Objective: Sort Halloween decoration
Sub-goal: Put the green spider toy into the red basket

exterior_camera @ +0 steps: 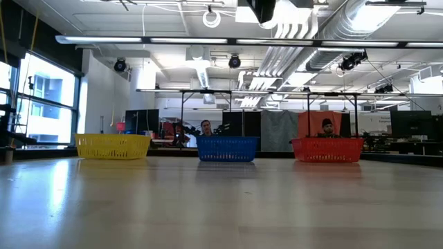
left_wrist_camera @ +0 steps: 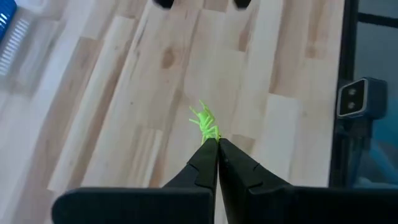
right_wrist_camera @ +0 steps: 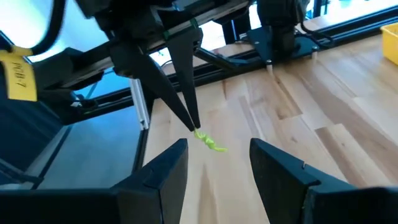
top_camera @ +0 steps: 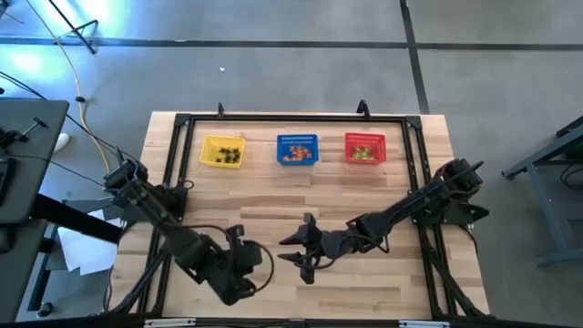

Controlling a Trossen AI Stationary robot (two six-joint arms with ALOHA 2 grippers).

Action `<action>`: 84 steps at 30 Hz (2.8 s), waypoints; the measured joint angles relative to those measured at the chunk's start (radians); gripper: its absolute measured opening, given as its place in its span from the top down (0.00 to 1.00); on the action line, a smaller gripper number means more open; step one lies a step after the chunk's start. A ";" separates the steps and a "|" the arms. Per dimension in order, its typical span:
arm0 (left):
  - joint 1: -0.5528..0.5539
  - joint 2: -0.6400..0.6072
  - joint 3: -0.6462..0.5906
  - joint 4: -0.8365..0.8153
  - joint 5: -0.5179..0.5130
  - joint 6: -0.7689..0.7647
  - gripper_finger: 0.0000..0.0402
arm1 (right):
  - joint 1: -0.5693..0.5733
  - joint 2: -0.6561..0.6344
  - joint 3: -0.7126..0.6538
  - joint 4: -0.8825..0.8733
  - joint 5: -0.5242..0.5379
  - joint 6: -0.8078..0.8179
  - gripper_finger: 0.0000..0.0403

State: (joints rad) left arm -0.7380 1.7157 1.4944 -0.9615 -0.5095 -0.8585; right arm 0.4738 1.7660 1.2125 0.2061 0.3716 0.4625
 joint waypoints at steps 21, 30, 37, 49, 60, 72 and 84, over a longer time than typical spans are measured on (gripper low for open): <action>0.122 0.000 0.000 0.060 0.010 0.188 1.00 | -0.034 0.001 0.000 -0.056 -0.004 -0.164 0.58; 0.124 -0.006 0.000 0.077 0.010 0.226 1.00 | -0.067 0.002 0.000 -0.071 -0.037 -0.212 0.58; 0.124 -0.032 0.000 0.078 0.001 0.242 1.00 | -0.070 0.002 -0.001 -0.075 -0.103 -0.201 0.58; 0.124 -0.055 0.000 0.167 0.004 0.294 1.00 | -0.076 0.002 -0.001 -0.074 -0.103 -0.211 0.58; 0.140 -0.055 0.000 0.167 0.004 0.314 1.00 | -0.076 0.002 -0.002 -0.075 -0.103 -0.202 0.95; 0.142 -0.055 0.000 0.162 0.002 0.314 0.91 | -0.076 0.002 -0.002 -0.075 -0.103 -0.174 1.00; 0.142 -0.054 0.000 0.041 -0.063 0.313 0.73 | -0.074 0.002 -0.002 -0.072 -0.111 -0.165 1.00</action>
State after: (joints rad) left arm -0.5957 1.6615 1.4940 -0.9202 -0.5724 -0.5453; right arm 0.3996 1.7679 1.2106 0.1344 0.2610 0.2978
